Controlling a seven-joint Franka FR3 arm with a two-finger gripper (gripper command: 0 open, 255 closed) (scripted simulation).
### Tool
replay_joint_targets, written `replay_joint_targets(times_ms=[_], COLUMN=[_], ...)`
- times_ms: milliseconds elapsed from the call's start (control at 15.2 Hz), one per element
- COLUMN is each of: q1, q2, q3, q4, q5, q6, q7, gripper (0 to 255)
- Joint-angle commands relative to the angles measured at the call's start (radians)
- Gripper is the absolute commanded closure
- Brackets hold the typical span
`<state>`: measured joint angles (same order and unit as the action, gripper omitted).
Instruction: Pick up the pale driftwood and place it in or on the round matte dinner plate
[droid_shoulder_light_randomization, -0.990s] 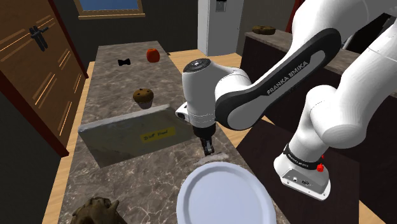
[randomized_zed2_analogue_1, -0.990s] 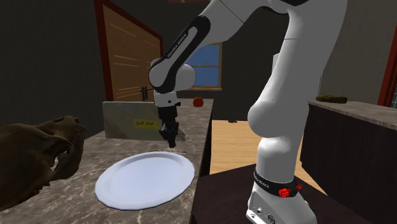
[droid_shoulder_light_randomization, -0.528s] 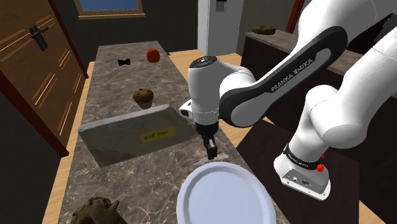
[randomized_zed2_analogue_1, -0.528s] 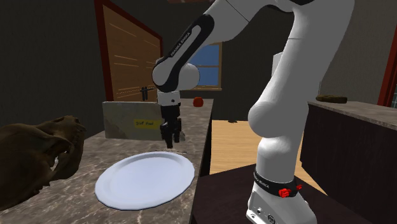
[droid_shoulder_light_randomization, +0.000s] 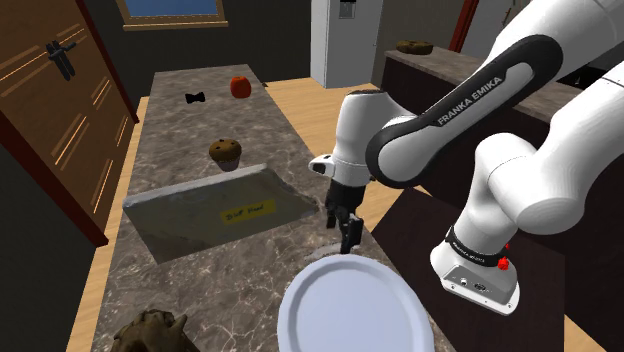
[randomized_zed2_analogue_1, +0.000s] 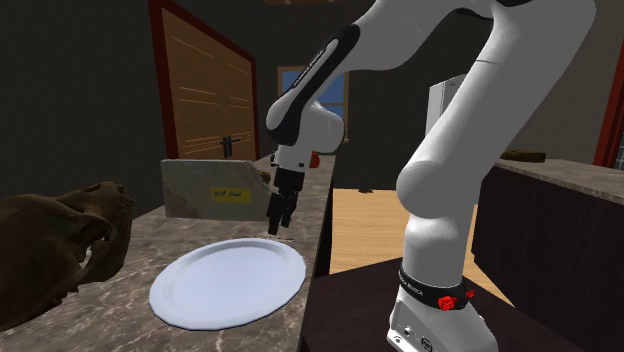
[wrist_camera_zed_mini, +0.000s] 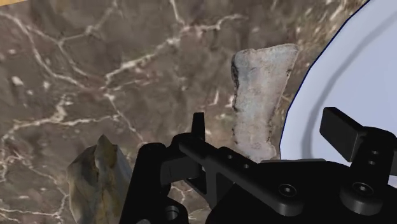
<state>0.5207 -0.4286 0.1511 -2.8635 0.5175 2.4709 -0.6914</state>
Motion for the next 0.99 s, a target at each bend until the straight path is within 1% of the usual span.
replay_joint_targets(times_ms=[0, 66, 594, 660, 924], q1=[0.013, 0.017, 0.017, 0.017, 0.017], q2=[0.029, 0.039, 0.039, 0.039, 0.038], q3=[0.002, 0.003, 0.003, 0.003, 0.003], q4=[-0.007, -0.008, -0.008, -0.008, -0.009], q5=[0.023, 0.029, 0.029, 0.029, 0.028], q6=[0.039, 0.050, 0.050, 0.050, 0.049], q7=[-0.013, -0.017, -0.017, -0.017, -0.016], gripper=[0, 0, 0, 255, 255])
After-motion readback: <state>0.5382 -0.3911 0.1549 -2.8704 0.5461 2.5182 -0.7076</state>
